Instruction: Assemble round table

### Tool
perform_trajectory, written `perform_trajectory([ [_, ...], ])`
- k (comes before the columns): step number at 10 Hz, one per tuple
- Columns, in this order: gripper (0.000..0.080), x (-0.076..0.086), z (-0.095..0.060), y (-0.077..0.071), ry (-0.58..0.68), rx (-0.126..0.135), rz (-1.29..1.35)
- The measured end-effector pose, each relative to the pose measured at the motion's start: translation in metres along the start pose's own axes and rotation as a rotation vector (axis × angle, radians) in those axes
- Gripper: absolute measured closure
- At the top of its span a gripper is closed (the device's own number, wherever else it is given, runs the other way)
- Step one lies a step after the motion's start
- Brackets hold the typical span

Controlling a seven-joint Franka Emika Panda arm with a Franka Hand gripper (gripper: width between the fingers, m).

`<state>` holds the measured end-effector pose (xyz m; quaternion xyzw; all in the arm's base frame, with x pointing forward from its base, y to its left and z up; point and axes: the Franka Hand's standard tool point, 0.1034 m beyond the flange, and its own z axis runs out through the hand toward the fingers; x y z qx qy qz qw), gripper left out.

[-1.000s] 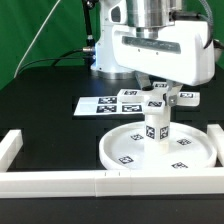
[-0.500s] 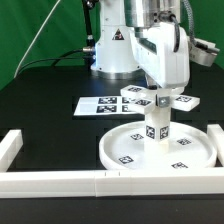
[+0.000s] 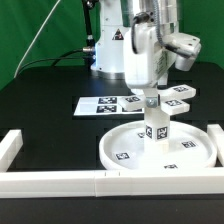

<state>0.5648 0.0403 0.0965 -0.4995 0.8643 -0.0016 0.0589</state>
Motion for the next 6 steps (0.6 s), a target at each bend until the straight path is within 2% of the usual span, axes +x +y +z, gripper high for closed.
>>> perform_trajectory([
  [3,0.0354,0.0011,-0.0003,0.0011,-0.005,0.020,0.036],
  [4,0.0354,0.0011,-0.0001,0.0017,-0.005,0.019,0.019],
  [5,0.0205,-0.0003,-0.0008,0.0030,-0.007,0.011,-0.022],
  [6,0.0205,-0.0022,-0.0068,0.0044,-0.015,-0.009,-0.085],
])
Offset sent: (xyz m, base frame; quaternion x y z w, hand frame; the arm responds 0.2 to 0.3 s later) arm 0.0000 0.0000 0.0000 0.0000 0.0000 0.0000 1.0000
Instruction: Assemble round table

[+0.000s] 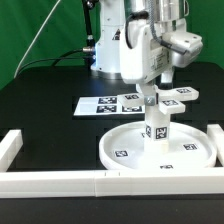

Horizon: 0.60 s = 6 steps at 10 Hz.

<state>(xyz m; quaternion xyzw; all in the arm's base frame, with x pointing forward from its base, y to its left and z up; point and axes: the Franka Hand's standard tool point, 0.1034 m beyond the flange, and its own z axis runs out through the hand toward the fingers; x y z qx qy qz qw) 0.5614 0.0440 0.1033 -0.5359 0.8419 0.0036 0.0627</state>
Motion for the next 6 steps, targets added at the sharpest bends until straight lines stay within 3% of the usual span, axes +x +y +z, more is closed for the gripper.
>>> perform_trajectory([
  [1,0.0161,-0.001,-0.007,0.000,-0.009,-0.020,-0.035],
  [4,0.0152,-0.007,-0.030,-0.007,-0.047,-0.009,-0.444],
  [6,0.0151,-0.007,-0.031,-0.008,-0.042,-0.005,-0.676],
])
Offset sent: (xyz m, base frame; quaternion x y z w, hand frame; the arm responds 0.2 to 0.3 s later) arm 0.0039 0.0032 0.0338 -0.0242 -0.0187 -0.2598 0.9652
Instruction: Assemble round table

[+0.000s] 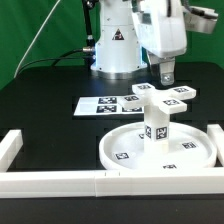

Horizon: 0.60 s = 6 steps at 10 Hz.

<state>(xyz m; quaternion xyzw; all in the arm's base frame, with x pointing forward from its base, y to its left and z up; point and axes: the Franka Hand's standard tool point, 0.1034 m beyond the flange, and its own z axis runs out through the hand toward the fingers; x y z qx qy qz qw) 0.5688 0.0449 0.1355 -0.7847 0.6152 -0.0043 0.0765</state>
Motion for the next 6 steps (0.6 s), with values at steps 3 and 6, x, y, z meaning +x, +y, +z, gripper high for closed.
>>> perform_trajectory([
  [3,0.0151,-0.001,0.001,0.001,0.007,-0.008,-0.199],
  [6,0.0151,0.014,0.004,0.005,-0.025,-0.071,-0.638],
])
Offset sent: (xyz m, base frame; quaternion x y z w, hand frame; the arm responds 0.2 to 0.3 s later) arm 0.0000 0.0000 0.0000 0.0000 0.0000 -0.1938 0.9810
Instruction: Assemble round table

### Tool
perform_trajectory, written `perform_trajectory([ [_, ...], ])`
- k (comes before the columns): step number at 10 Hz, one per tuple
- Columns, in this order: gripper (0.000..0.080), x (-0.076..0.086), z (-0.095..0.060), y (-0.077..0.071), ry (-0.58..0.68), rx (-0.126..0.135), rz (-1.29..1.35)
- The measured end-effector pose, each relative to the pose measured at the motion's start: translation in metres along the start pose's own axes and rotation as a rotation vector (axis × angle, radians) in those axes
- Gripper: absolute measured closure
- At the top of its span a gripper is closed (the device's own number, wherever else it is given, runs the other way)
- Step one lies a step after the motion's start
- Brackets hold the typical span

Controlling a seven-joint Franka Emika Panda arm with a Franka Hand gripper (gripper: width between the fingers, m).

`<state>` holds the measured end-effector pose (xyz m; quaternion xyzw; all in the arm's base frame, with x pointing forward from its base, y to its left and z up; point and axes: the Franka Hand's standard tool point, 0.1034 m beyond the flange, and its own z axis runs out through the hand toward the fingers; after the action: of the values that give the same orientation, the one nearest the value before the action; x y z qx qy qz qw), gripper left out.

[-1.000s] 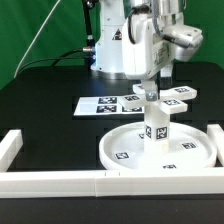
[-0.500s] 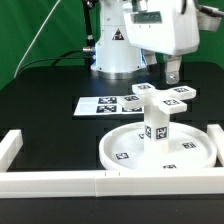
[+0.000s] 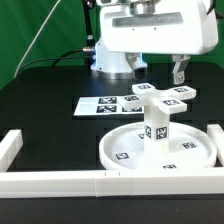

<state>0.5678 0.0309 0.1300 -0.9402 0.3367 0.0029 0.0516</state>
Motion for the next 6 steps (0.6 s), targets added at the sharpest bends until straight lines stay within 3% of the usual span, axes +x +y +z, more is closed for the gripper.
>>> perform_trajectory([
  [1,0.0151,0.0023,0.0032,0.0021,0.003,-0.032,-0.182],
  [5,0.0151,0.0024,0.0038,0.0020,0.003,-0.033,-0.209],
  [6,0.0151,0.0001,0.0057,0.0002,0.004,-0.051,-0.244],
])
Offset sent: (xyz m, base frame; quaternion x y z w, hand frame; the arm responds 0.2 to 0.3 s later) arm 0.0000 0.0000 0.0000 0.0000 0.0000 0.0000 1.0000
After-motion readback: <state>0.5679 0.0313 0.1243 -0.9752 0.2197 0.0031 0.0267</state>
